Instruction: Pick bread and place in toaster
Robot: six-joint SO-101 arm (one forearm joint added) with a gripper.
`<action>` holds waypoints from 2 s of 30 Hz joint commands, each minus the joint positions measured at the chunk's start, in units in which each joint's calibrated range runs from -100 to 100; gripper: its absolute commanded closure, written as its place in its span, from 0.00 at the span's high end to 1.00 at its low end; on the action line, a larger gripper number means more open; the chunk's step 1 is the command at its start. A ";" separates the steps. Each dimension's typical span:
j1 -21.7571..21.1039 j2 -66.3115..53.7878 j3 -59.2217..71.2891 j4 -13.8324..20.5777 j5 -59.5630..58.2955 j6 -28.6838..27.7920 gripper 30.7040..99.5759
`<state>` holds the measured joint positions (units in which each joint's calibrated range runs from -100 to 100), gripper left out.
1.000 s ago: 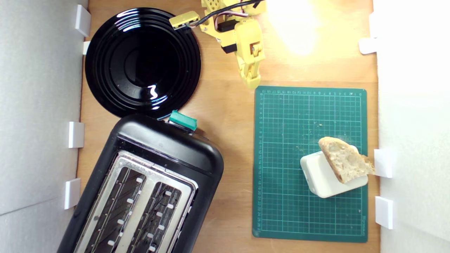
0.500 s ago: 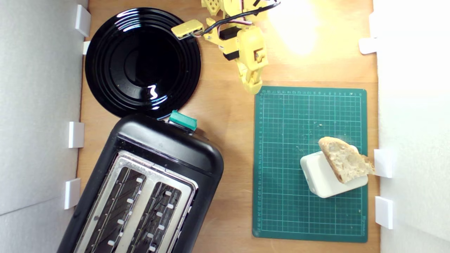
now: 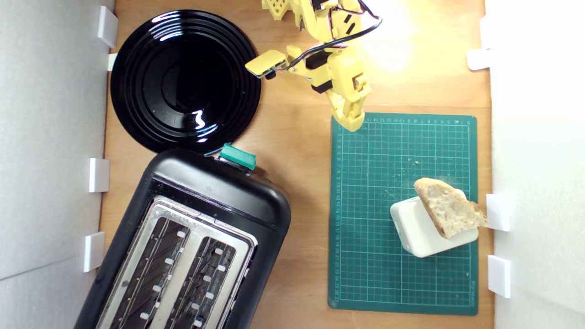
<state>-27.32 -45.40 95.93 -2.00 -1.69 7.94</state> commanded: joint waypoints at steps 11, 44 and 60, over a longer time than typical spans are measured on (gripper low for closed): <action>-5.47 17.20 -1.38 0.55 -25.35 -0.17 0.01; -9.58 30.18 -1.83 3.18 -45.32 -4.57 0.01; -9.34 30.09 -1.74 3.09 -45.32 -4.52 0.06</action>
<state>-36.48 -14.83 95.75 1.38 -45.00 3.60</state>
